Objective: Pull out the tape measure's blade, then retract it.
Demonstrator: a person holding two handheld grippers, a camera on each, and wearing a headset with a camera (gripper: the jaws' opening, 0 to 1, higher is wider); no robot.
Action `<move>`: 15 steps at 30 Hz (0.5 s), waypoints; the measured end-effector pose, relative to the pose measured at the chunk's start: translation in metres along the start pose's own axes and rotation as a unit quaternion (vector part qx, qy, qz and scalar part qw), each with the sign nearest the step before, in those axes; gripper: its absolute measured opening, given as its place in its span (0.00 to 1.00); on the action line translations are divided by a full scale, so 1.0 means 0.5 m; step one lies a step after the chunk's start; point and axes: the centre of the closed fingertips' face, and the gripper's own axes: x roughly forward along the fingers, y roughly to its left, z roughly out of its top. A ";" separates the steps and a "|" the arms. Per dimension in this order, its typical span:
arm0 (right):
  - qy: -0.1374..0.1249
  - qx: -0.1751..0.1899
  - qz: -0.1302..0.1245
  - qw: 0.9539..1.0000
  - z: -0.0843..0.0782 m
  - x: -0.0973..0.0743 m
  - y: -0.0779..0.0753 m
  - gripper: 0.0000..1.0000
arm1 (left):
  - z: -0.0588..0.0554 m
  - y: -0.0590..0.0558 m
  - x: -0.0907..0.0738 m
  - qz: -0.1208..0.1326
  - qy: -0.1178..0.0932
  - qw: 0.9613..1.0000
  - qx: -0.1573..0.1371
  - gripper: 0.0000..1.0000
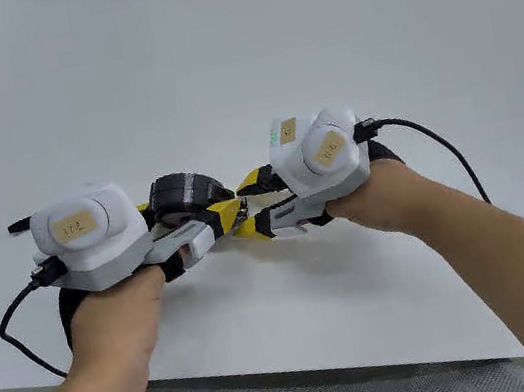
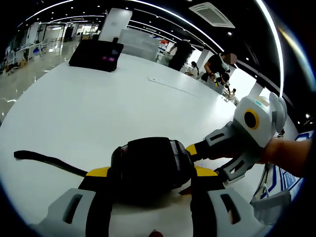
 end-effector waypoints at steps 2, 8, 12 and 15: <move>-0.002 0.001 -0.006 1.000 0.002 -0.006 -0.002 0.31 | 0.000 -0.001 -0.001 -0.002 0.003 1.000 0.005 0.61; -0.013 0.006 -0.016 1.000 0.012 -0.026 0.000 0.36 | 0.002 -0.008 -0.006 -0.012 0.006 1.000 0.026 0.64; -0.016 0.003 -0.026 1.000 0.011 -0.042 0.006 0.41 | 0.011 -0.014 -0.016 -0.021 0.002 0.999 0.039 0.65; -0.018 0.008 -0.033 0.999 0.009 -0.055 0.010 0.48 | 0.014 -0.021 -0.023 -0.028 0.003 0.998 0.050 0.67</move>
